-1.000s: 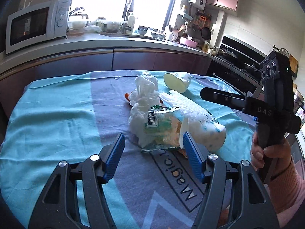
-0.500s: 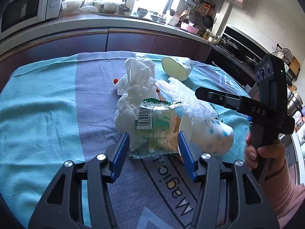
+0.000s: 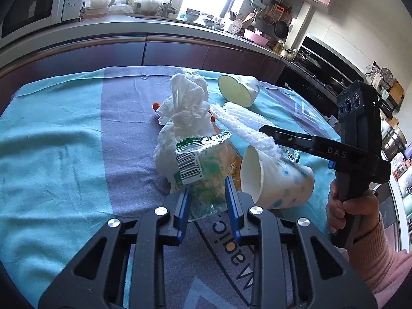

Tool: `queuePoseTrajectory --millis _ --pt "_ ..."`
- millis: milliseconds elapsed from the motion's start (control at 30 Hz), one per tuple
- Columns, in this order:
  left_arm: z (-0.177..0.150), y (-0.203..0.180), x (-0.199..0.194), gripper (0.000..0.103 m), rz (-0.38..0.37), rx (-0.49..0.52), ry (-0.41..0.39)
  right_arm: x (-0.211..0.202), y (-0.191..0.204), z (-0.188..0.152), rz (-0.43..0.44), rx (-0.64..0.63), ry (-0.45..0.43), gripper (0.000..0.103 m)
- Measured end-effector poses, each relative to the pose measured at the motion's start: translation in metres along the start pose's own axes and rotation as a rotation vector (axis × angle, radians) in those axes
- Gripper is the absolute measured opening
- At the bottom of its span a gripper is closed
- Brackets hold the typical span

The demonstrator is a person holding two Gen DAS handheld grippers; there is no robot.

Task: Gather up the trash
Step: 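Grasp the clear plastic snack bag with the left tool while the right tool grasps another foam net, then carry the plastic bag and foam net to the teal bin and release both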

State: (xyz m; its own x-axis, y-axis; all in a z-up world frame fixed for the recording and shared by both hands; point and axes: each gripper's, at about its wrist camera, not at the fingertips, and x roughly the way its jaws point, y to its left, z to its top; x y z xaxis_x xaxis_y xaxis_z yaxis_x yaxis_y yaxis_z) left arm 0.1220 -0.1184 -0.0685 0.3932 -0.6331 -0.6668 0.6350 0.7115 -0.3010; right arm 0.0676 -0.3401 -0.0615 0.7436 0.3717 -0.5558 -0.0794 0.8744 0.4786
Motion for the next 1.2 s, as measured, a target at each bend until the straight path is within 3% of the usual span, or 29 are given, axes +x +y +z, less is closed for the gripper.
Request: queuePoseTrajectory --millis 633,1200 --pt "-0.012 0.018 -0.072 0.025 0.053 -0.034 -0.113 -0.031 0.051 0.01 0.07 -0.096 -0.131 0.011" --pt "-0.047 0.062 -0.152 0.025 0.208 -0.064 -0.176 0.024 0.14 -0.009 0.238 -0.225 -0.015 0.011"
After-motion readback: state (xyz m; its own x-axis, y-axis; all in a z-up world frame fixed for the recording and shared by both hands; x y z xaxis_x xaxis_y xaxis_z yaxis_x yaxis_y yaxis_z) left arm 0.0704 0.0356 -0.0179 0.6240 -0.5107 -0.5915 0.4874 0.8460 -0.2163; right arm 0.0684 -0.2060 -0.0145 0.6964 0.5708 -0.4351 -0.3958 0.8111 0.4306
